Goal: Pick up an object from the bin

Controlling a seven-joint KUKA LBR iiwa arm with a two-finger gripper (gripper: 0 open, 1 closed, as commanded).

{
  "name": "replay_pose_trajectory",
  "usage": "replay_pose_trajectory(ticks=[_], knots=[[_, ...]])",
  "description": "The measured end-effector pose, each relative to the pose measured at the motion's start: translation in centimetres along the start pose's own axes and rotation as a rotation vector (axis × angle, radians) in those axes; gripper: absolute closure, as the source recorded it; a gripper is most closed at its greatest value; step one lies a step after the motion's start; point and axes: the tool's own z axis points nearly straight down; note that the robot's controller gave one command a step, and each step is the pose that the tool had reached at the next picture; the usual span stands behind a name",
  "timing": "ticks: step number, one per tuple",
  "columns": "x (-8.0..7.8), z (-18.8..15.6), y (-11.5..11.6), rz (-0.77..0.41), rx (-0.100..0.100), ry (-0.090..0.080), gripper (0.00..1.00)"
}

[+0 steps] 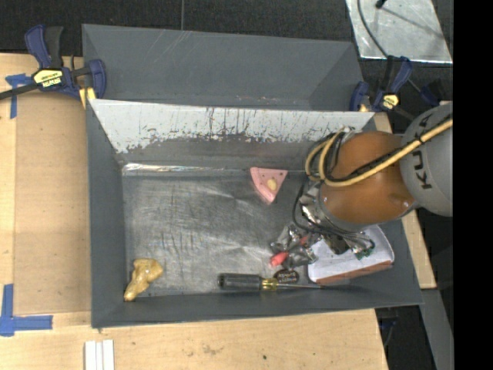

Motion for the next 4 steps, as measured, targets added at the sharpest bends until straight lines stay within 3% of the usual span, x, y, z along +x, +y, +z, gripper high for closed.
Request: replay_pose_trajectory(ticks=[1, 2, 3, 4], knots=[[0.0, 0.0, 0.0, 0.001, 0.0, 0.0, 1.0], [1.6, -4.6, 0.0, 0.025, -0.003, 0.012, 1.0], [0.7, -9.9, -0.4, 0.067, 0.001, 0.009, 1.0], [2.7, -7.6, -3.1, 0.034, 0.002, 0.007, 1.0]])
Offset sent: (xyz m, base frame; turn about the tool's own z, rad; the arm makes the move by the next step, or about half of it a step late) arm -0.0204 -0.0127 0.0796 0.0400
